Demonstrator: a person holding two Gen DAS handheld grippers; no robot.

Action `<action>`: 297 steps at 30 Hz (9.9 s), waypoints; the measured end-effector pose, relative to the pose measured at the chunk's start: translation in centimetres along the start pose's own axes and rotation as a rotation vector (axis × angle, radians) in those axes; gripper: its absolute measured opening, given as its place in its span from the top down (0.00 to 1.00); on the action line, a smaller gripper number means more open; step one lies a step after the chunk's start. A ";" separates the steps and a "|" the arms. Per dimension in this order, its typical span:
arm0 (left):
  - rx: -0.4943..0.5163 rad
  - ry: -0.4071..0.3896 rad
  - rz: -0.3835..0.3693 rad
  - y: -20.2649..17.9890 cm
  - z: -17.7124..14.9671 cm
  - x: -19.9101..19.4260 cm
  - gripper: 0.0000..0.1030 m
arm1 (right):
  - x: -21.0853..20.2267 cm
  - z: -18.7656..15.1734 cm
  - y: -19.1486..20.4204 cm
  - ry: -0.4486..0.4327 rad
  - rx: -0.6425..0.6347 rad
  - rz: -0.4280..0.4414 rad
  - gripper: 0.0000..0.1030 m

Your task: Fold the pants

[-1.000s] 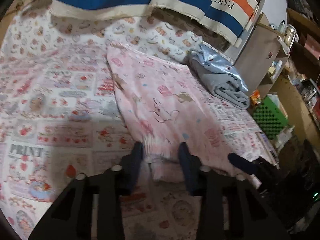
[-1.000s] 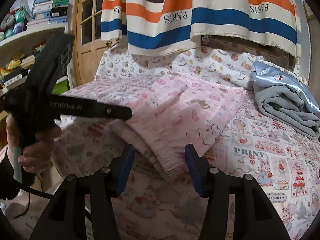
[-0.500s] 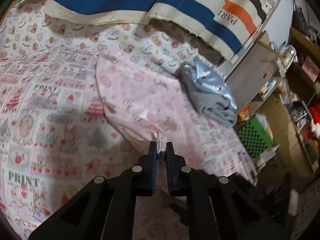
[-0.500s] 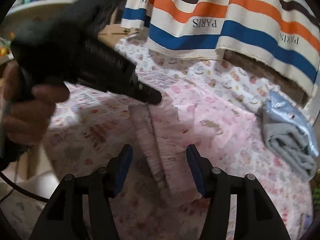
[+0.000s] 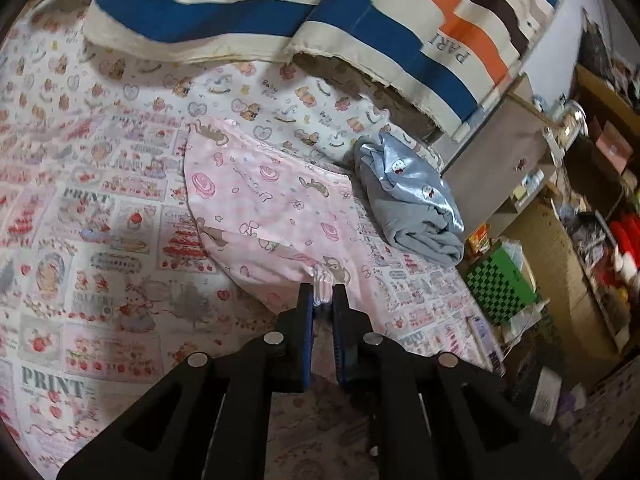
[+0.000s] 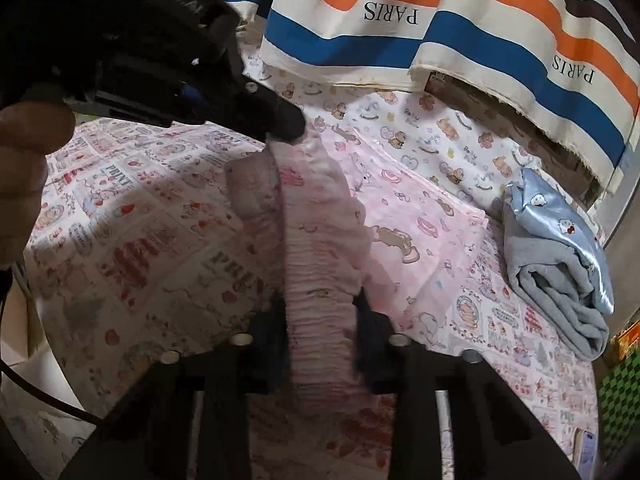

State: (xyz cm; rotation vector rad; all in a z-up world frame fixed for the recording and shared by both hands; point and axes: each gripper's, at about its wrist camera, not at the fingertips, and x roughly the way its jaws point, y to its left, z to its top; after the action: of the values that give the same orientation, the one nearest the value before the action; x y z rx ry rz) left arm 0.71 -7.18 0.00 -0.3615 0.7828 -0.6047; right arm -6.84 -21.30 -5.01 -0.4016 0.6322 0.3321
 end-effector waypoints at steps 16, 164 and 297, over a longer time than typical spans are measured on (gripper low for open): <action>0.521 -0.082 0.217 -0.9 -0.8 -0.9 0.39 | 1.7 4.0 -7.9 -0.010 -0.007 0.446 0.80; 0.507 0.224 0.171 2.0 2.6 8.8 0.74 | 5.6 1.9 -12.7 0.146 0.386 0.258 0.90; 0.460 0.171 0.218 -0.1 -3.2 -4.2 0.95 | -6.7 -0.8 -4.2 -0.022 -0.100 0.406 0.94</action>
State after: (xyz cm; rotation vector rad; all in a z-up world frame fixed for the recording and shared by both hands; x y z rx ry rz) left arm -4.11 -4.89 0.24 0.1980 0.8070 -0.5942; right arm -10.56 -26.47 -0.33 -0.3627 0.6760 0.7565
